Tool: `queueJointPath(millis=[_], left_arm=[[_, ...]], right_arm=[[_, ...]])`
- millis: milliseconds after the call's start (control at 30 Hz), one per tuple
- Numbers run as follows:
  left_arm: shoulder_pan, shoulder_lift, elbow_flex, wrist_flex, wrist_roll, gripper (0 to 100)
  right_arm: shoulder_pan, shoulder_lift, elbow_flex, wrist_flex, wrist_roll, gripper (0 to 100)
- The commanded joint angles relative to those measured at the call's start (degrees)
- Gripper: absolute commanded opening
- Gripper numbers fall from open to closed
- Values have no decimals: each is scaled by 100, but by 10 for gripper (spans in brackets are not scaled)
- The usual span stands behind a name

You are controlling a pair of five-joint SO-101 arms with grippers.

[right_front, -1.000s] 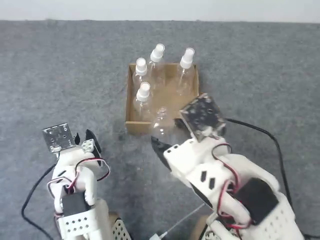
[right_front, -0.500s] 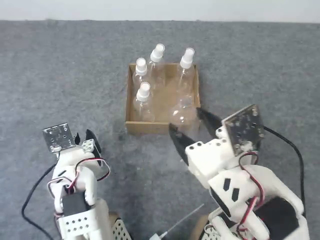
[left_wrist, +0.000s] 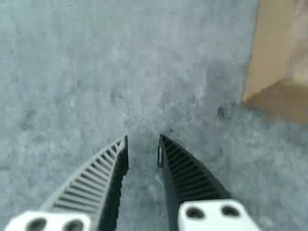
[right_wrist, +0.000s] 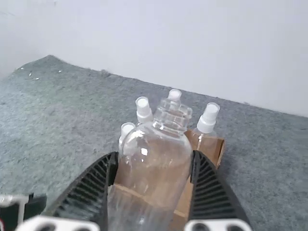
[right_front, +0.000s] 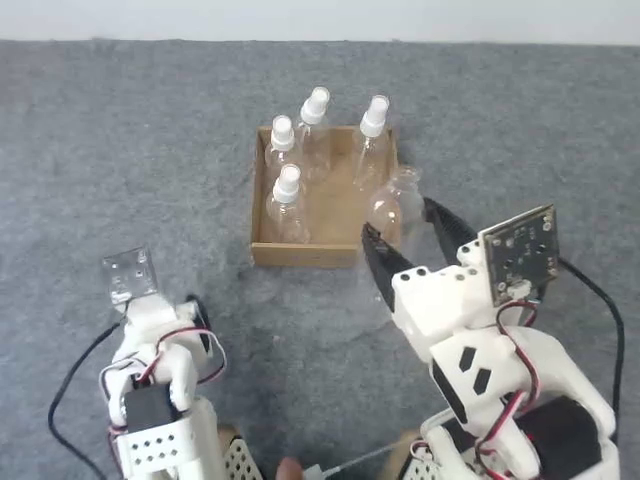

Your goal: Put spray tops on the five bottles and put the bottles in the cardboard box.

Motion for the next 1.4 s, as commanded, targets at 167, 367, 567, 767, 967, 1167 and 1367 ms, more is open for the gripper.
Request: queueJointPath(millis=[167,367,567,767,967,1167,1367], left_arm=[[9,-105,-40,211,-44,96],[18,-105,-40,211,-44,96],[26,-105,-40,211,-44,96],[26,-105,-40,211,-44,96],[26,-105,-40,211,-44,96],[26,-105,-40,211,-44,96],[26,-105,-40,211,-44,96]], right_arm=[[242,-66,-18,-242,35,42],[233,-145,0,-198,35,42],[233,-145,501,-787,62,40],[233,-145,659,-980,62,41],[233,-145,659,-980,62,42],[444,-444,659,-971,79,40],[848,-1138,686,-980,571,38]])
